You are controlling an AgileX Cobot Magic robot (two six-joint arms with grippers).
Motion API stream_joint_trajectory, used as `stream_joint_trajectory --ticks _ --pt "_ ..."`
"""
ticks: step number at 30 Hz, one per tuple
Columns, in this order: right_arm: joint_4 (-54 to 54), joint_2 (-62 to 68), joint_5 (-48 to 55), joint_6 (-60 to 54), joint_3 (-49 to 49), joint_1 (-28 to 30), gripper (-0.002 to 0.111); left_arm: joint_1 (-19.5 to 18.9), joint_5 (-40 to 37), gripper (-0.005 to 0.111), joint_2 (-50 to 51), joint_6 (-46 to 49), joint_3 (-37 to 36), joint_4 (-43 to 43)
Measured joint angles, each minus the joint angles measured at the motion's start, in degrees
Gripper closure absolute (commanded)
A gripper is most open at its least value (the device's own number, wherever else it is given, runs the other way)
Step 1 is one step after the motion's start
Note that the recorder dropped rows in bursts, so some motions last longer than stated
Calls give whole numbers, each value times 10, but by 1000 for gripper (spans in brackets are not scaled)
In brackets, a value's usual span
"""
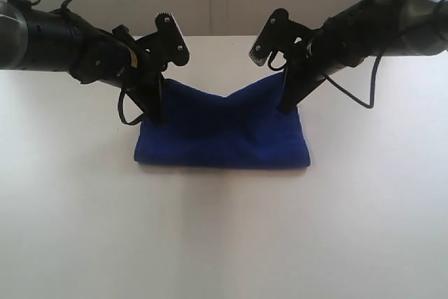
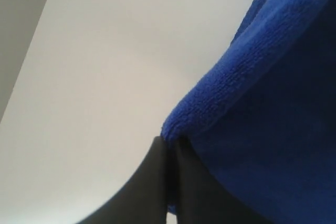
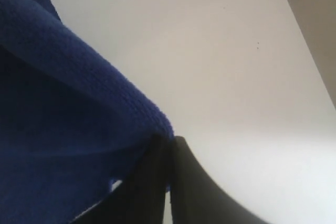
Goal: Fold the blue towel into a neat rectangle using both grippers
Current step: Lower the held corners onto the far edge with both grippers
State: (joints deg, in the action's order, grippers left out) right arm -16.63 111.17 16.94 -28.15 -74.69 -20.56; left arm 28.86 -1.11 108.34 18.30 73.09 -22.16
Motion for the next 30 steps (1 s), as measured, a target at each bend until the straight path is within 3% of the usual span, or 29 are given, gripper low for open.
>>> stream_joint_trajectory --ticks 8,30 --pt "0 3 -12 0 0 1 108 -24 2 107 0 1 0 -12" --pt "0 4 -29 0 0 27 108 -24 65 107 38 0 0 -13"
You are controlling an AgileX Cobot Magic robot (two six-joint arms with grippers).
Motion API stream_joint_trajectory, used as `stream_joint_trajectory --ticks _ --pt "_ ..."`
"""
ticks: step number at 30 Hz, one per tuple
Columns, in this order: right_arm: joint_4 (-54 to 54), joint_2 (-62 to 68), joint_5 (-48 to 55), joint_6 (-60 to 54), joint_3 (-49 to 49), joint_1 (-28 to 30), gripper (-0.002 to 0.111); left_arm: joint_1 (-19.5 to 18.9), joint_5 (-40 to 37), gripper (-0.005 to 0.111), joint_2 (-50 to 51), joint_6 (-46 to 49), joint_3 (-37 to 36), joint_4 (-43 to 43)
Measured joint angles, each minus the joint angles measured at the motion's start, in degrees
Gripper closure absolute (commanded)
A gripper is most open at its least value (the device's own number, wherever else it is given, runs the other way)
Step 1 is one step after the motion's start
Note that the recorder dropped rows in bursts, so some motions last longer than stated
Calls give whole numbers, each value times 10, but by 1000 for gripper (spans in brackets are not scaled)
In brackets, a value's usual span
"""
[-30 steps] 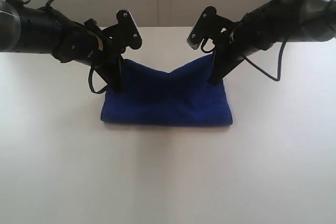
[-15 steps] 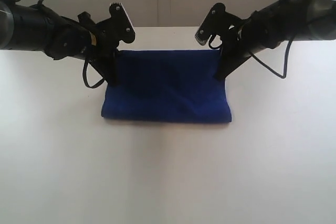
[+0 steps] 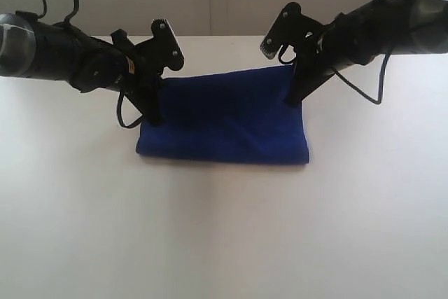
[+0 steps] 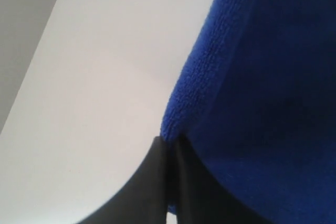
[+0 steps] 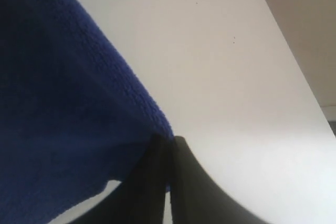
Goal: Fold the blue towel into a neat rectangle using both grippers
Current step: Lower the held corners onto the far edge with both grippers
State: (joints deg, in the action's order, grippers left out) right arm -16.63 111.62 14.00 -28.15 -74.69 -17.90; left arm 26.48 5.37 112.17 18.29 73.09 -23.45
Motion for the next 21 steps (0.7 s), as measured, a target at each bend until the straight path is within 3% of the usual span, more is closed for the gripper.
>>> stream_joint_trajectory --ticks 21 --pt "0 40 -22 0 0 1 108 0 11 107 -20 16 0 0"
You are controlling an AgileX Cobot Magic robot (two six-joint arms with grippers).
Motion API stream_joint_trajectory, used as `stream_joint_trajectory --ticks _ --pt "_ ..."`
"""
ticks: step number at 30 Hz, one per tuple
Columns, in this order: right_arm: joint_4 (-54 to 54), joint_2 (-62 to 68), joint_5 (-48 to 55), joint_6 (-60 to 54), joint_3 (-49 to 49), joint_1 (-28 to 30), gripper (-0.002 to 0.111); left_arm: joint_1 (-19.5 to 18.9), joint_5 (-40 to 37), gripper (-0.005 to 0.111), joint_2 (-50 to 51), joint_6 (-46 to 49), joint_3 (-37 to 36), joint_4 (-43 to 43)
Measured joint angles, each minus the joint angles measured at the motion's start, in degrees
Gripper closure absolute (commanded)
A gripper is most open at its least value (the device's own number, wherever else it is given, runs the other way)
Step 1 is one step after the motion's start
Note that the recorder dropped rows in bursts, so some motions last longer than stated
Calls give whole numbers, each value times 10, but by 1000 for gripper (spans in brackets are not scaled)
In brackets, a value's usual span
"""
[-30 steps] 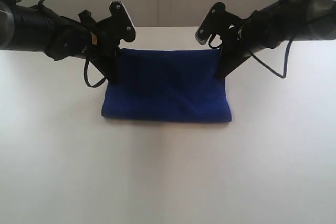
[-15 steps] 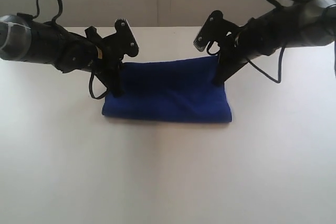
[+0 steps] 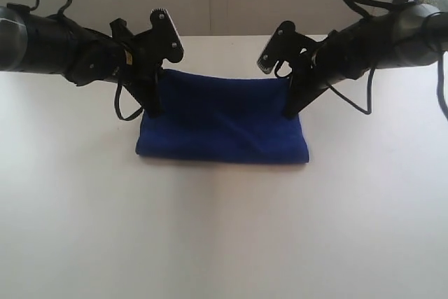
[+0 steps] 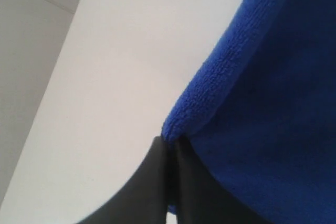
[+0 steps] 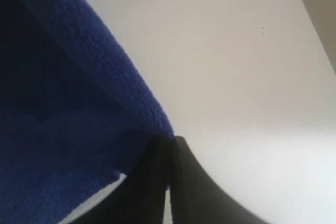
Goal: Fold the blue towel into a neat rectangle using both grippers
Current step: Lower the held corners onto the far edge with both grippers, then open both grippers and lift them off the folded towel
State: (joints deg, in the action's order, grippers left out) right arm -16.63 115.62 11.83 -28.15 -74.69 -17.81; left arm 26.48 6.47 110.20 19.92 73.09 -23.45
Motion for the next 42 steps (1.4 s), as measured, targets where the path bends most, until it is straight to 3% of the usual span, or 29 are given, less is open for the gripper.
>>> stream_joint_trajectory --ticks 5,20,23,28,33,42 --pt "0 -14 -17 0 0 0 108 -8 -28 107 -10 5 0 0" --pt "0 7 -40 0 0 0 108 -22 0 107 21 -1 0 0" --pt "0 7 -41 0 0 0 102 -22 2 106 22 -1 0 0" --pt "0 7 -42 0 0 0 84 -22 13 83 22 -1 0 0" --pt "0 7 -43 0 0 0 80 -22 14 60 22 -1 0 0" --pt "0 5 -43 35 0 0 83 -28 -6 59 22 5 0 4"
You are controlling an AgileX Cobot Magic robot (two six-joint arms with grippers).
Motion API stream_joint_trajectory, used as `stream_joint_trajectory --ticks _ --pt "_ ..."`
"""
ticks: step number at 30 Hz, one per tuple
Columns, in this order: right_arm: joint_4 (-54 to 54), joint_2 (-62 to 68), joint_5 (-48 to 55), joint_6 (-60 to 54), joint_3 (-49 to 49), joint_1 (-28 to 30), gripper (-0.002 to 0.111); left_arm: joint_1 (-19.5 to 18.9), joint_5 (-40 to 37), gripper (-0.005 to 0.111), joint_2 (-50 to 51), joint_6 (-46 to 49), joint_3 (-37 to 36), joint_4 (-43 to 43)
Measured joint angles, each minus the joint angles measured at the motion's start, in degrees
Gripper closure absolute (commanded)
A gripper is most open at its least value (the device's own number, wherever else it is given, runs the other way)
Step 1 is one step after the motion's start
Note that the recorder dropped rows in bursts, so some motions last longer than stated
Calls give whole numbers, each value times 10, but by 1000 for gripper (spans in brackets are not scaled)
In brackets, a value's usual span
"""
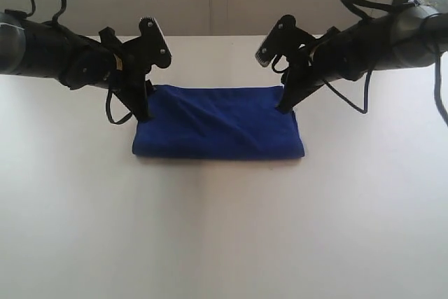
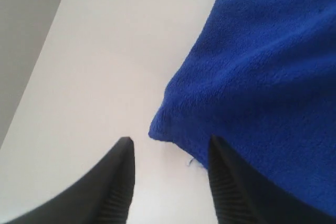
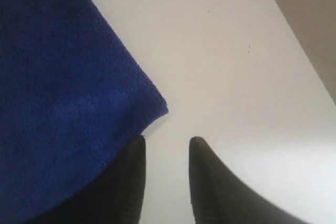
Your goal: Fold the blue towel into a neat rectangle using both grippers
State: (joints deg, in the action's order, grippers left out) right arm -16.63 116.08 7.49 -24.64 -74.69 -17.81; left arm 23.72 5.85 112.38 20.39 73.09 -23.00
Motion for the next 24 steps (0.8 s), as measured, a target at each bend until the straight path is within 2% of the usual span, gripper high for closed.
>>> stream_joint_trajectory --ticks 2,6,8,12,17,24 --pt "0 -10 19 54 -4 0 90 -7 -19 66 -4 -16 2 14" --pt "2 -31 84 147 -43 5 108 -23 -73 94 -21 -77 30 37" --pt "20 -35 124 167 -75 8 108 -27 -108 107 -29 -117 56 47" --pt "98 -20 204 152 -141 10 108 -30 -174 107 -32 -166 105 87" --pt "201 44 310 109 -219 11 108 -30 -262 107 -18 -178 145 172" --pt "250 118 328 94 -277 11 108 -30 -313 107 30 -181 169 259"
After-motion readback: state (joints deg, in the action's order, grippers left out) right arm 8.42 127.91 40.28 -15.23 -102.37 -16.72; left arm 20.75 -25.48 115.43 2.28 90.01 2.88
